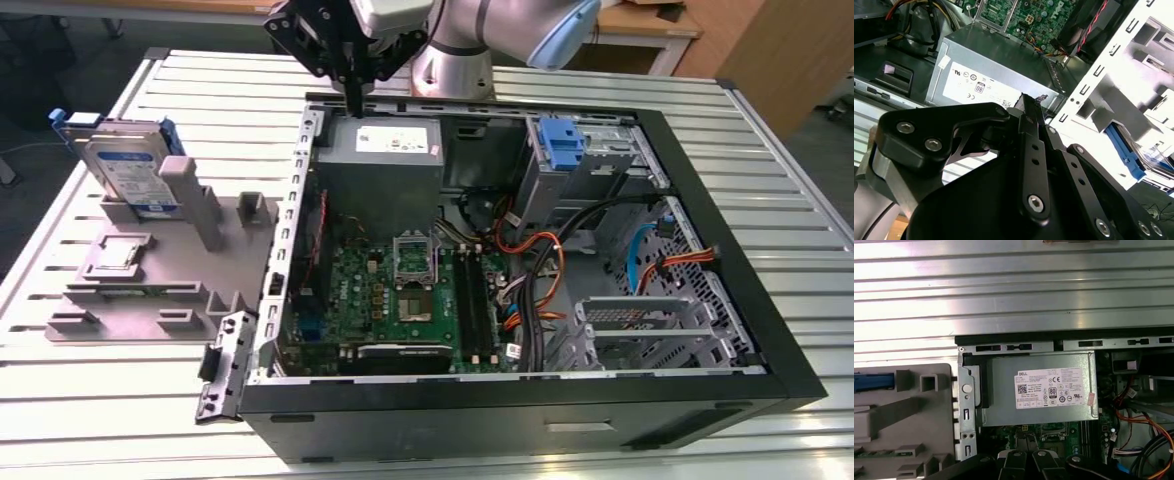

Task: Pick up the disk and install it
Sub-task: 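Reach for the disk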

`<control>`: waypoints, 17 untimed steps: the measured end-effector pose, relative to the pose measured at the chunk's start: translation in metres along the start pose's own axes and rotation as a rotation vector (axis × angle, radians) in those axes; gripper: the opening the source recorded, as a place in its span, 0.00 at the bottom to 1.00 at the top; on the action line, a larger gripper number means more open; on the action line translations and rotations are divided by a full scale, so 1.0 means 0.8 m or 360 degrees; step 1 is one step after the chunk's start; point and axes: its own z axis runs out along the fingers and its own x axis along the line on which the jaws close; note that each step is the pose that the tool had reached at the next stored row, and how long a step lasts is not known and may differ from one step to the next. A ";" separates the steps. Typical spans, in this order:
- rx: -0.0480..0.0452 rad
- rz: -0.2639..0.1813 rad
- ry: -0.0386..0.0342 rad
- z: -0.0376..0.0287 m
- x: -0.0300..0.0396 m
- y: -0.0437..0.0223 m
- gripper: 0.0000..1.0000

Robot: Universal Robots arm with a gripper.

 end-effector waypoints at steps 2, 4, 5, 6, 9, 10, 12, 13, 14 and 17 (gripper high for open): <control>0.0000 0.0000 0.0000 0.0000 0.0001 0.0000 0.10; 0.0000 0.0000 0.0001 0.0001 0.0005 0.0000 0.10; 0.0000 0.0000 0.0001 0.0002 0.0009 -0.0001 0.10; 0.0000 0.0000 0.0001 0.0002 0.0017 -0.0002 0.10; 0.0000 0.0000 0.0001 0.0001 0.0052 -0.0004 0.10; 0.0000 0.0000 0.0001 0.0002 0.0065 -0.0005 0.10; 0.0000 0.0000 0.0002 0.0003 0.0085 -0.0006 0.10; 0.0000 0.0000 0.0002 0.0003 0.0093 -0.0007 0.10; 0.0000 0.0000 0.0003 0.0003 0.0096 -0.0007 0.10; 0.0000 0.0000 0.0003 0.0003 0.0098 -0.0008 0.10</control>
